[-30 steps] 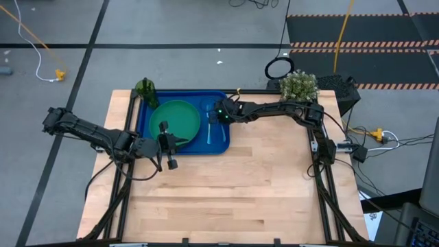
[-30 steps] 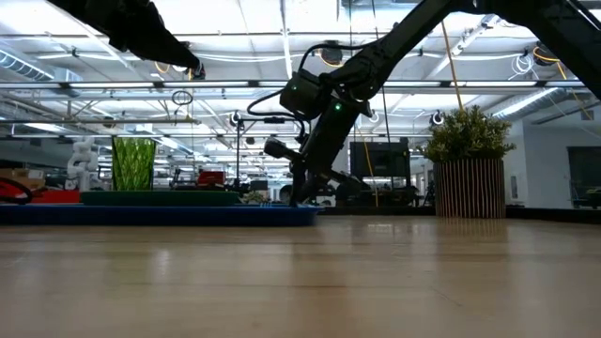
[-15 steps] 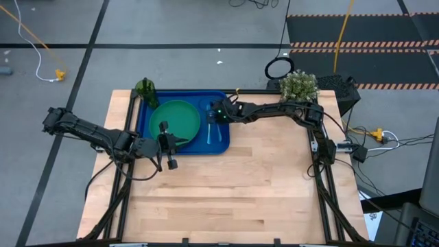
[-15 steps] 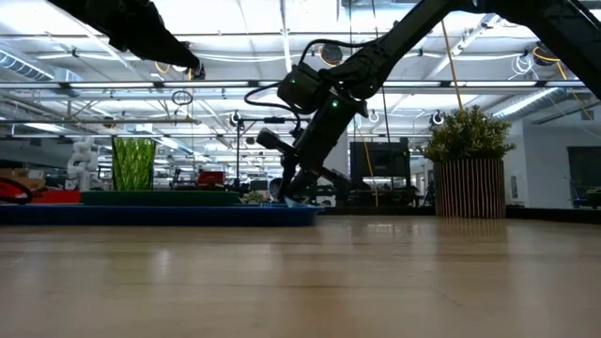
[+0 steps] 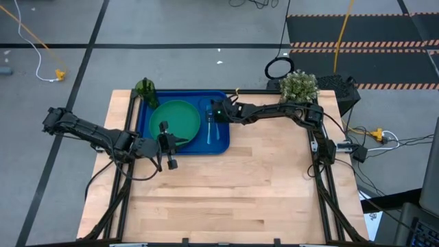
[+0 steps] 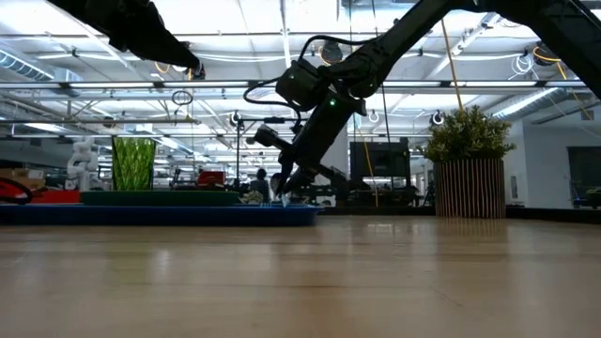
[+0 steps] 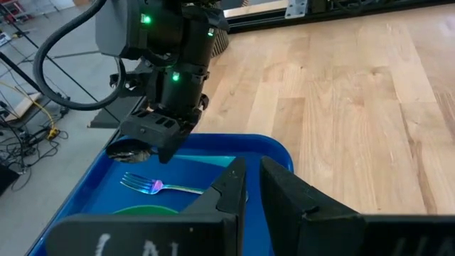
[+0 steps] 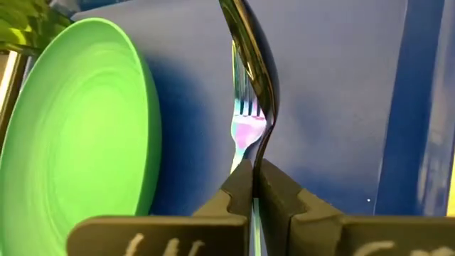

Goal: Pick and place plate/cup/fork/spoon on tray
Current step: Put the blue spoon on the blue serving tray to the right of the blue fork

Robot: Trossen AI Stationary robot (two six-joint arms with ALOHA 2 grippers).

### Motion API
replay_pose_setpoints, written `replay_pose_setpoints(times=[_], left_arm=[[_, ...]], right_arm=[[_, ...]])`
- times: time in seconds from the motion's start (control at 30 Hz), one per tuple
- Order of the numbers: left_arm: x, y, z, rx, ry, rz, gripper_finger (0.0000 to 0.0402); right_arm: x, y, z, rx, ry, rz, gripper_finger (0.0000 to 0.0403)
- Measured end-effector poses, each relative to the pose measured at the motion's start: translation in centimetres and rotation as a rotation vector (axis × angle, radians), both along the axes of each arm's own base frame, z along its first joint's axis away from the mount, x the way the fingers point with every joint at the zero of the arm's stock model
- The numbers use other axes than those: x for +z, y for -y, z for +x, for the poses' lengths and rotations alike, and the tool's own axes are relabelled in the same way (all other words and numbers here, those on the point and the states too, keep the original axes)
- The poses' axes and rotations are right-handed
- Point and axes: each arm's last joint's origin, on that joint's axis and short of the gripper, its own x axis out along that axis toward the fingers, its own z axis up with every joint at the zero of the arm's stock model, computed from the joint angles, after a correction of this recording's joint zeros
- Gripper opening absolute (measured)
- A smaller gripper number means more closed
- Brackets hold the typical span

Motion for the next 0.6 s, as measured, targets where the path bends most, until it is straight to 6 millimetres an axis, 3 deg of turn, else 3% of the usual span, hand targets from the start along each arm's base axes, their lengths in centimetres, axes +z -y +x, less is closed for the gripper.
replay_pose_setpoints(times=[0.17, 0.4, 0.6], left_arm=[[0.0, 0.0, 0.0, 0.0, 0.0, 0.0, 0.0044], [0.0, 0.0, 0.0, 0.0, 0.001, -0.001, 0.0044], [0.0, 0.0, 0.0, 0.0, 0.001, -0.001, 0.0044]], right_arm=[[-0.3, -0.4, 0.1, -0.002, 0.019, -0.016, 0.0002], [-2.8, -1.7, -0.8, -0.008, 0.292, -0.038, 0.0002], [-4.3, -1.7, -2.3, -0.024, 0.333, -0.034, 0.0002]])
